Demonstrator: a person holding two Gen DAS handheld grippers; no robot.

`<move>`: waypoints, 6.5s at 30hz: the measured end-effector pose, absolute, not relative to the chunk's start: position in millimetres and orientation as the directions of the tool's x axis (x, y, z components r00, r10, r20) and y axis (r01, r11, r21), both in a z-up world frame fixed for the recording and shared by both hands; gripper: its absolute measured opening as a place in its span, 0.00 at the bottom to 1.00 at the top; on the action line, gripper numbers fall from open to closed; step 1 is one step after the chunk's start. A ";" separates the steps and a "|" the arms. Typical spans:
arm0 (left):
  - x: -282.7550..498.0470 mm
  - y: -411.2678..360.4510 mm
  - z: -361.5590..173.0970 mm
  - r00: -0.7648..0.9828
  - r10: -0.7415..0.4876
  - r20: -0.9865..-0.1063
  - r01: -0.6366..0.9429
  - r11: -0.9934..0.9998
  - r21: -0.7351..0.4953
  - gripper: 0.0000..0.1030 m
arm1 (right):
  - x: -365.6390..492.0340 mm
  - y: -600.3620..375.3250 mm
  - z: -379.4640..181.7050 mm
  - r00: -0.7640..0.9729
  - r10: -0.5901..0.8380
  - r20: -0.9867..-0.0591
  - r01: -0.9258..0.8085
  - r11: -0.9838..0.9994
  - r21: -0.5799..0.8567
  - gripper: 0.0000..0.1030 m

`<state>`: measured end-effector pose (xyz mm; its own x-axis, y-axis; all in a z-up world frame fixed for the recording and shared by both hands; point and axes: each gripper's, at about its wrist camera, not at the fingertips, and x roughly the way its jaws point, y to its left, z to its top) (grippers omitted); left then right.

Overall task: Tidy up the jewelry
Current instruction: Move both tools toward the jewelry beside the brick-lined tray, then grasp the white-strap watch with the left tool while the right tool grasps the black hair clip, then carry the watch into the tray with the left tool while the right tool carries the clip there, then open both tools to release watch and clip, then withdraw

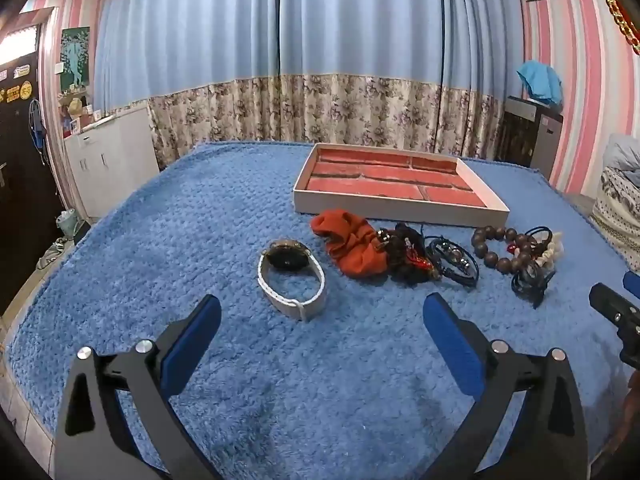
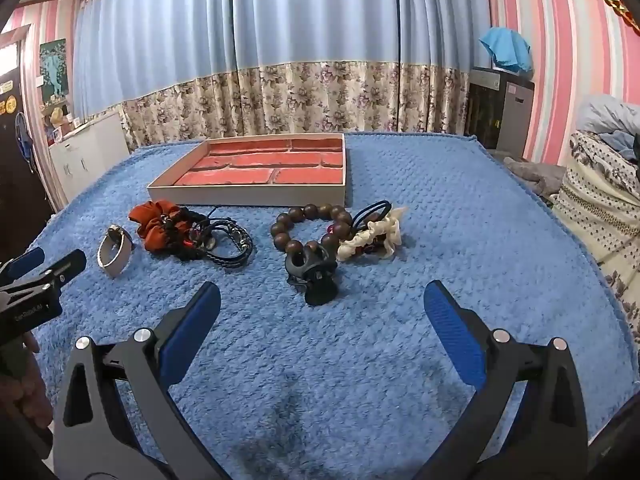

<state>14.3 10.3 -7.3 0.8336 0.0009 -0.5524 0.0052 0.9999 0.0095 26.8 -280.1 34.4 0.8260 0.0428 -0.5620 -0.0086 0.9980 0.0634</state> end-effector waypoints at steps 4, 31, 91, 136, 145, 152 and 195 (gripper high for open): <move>14.1 11.6 -6.9 0.838 0.010 -0.545 -0.013 1.000 -0.001 0.96 | 27.0 -279.4 33.8 0.821 0.043 -0.569 -0.009 0.998 0.063 0.96; 35.3 19.9 -9.8 0.816 0.069 -0.574 -0.035 0.997 0.070 0.96 | 47.3 -278.1 28.2 0.797 0.035 -0.603 -0.012 0.999 0.042 0.90; 101.1 37.5 -43.3 0.667 -0.057 -0.742 0.048 0.998 -0.033 0.26 | 111.3 -269.8 6.6 0.720 0.086 -0.689 -0.059 0.996 0.062 0.45; 288.6 4.8 -3.3 0.716 -0.055 -0.696 0.073 0.997 -0.003 0.26 | 300.9 -262.0 52.5 0.723 0.058 -0.688 -0.051 0.998 0.030 0.45; 312.8 5.4 -35.8 0.645 -0.041 -0.763 0.073 0.997 0.008 0.26 | 328.9 -253.5 9.7 0.631 0.047 -0.774 -0.045 0.999 0.023 0.46; 311.8 8.5 -48.7 0.628 -0.035 -0.777 0.073 0.997 0.015 0.32 | 335.4 -257.5 -8.8 0.592 0.033 -0.805 -0.037 0.999 0.013 0.46; 111.1 54.1 -19.3 0.759 -0.046 -0.650 0.036 0.999 -0.028 0.75 | 100.4 -351.0 31.7 0.778 0.017 -0.629 0.046 0.995 0.085 0.76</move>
<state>111.1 54.1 -19.3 0.7587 -0.0455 -0.6498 0.0360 0.9990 -0.0280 100.4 -351.0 31.7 0.7776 0.0171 -0.6286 0.0465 0.9953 0.0846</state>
